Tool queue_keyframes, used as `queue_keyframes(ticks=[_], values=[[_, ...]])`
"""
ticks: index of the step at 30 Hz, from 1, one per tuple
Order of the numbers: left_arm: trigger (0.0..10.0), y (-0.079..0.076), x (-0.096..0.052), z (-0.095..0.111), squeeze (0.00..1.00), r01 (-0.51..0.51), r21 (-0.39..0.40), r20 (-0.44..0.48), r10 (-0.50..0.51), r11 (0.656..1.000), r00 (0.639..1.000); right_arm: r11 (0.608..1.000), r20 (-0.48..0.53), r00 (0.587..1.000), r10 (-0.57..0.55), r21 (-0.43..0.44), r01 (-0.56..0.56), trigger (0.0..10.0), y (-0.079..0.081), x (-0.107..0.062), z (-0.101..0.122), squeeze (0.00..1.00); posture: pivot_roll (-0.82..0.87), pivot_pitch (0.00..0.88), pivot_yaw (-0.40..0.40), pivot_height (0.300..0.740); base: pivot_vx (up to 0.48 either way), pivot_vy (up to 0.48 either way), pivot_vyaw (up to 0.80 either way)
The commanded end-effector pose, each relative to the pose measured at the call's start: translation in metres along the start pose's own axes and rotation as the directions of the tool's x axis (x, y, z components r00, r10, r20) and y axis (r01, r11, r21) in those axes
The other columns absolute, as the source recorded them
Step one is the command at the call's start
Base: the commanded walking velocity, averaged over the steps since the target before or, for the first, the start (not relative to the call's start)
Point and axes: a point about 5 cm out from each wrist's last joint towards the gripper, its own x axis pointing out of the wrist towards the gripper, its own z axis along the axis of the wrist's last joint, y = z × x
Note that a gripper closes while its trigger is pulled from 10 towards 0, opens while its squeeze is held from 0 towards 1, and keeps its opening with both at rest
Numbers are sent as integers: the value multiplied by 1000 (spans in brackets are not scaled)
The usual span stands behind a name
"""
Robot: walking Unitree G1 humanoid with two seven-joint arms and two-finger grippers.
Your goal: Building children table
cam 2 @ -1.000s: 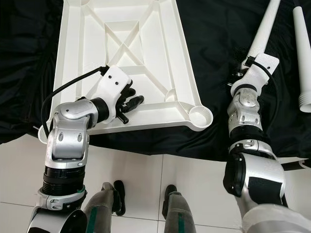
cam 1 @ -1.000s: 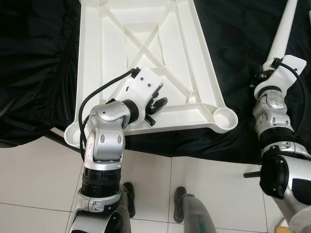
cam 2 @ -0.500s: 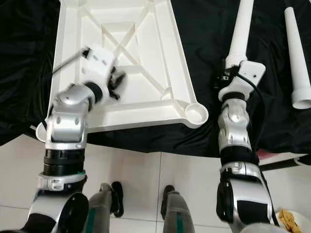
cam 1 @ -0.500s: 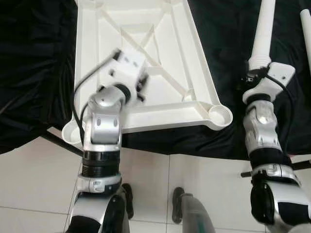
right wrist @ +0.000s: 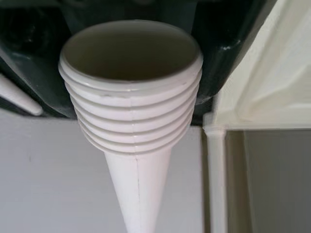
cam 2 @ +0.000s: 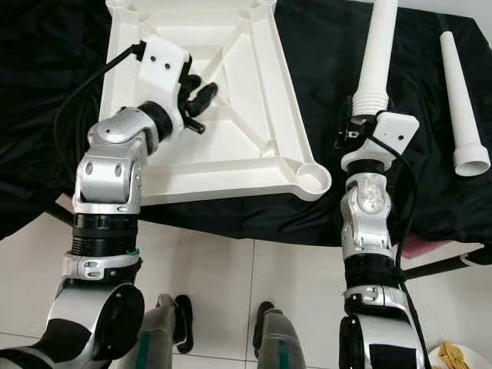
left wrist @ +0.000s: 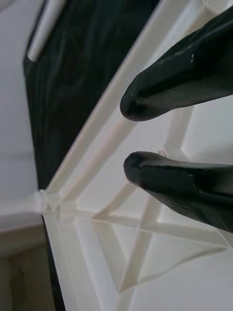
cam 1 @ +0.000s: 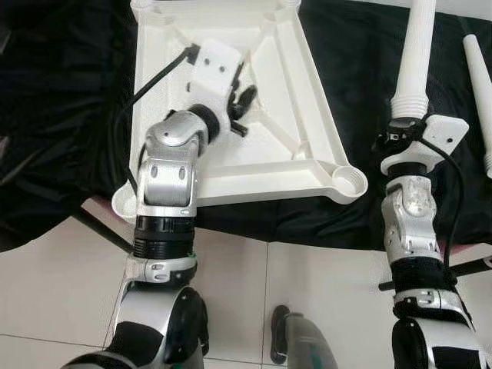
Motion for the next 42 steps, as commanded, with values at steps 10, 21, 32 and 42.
queue_keyframes(ticks=[10, 21, 32, 42], values=[[10000, -11, 0, -28, 1000, 97, -225, -15, -103, 970, 995, 997, 48, 996, 69, 15, -69, 10000, 26, -23, 8, 0, 56, 81, -9, 740, 0, 0, 0], [10000, -30, -4, -31, 1000, 280, -322, 39, -283, 904, 958, 985, 69, 984, 166, 32, -169, 10000, 50, -32, 14, 0, 72, 74, -29, 740, 0, 0, 0], [10000, -47, -6, -8, 0, 479, -577, 260, -407, 662, 876, 949, 26, 948, 316, -17, -316, 10000, 59, -56, -1, 0, 75, 75, -26, 740, 0, 0, 0], [10000, -61, -7, -8, 0, 547, -655, 327, -457, 521, 827, 917, -59, 916, 397, -19, -399, 10000, 66, -85, -20, 0, 75, 77, -21, 740, 0, 0, 0]])
